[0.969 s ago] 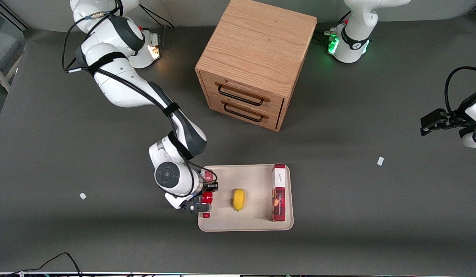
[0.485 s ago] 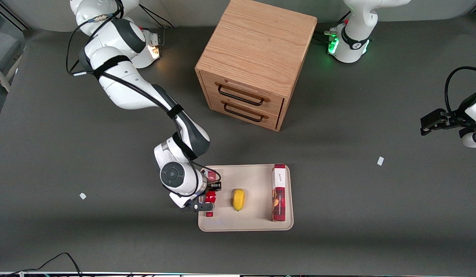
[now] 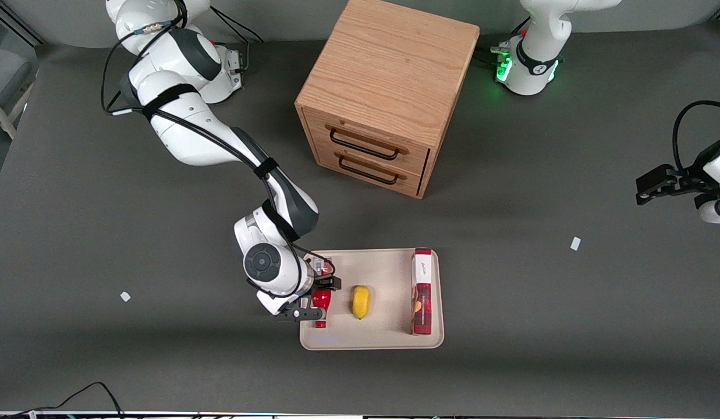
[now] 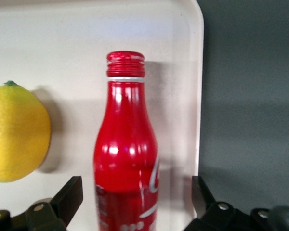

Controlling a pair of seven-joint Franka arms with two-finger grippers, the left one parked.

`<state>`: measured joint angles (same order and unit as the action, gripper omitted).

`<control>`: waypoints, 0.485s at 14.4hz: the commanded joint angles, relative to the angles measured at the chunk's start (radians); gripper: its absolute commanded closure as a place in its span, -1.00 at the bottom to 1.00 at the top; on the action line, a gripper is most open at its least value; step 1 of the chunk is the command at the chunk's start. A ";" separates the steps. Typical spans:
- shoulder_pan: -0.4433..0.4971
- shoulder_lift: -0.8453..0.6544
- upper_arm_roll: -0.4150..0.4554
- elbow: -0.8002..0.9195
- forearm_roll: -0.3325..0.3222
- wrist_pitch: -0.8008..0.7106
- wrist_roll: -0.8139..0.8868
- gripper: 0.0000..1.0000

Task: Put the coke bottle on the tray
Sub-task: 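Lower the bottle onto the tray and open the right gripper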

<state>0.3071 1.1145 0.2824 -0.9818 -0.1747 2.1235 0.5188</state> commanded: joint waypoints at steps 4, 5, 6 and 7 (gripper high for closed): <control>0.000 0.004 0.003 0.008 -0.029 0.023 0.029 -1.00; -0.002 -0.005 0.003 0.008 -0.028 0.023 0.026 -1.00; -0.005 -0.016 0.003 0.008 -0.026 0.023 0.024 -1.00; -0.005 -0.030 0.003 0.008 -0.026 0.019 0.023 -1.00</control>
<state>0.3034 1.1132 0.2823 -0.9765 -0.1769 2.1457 0.5190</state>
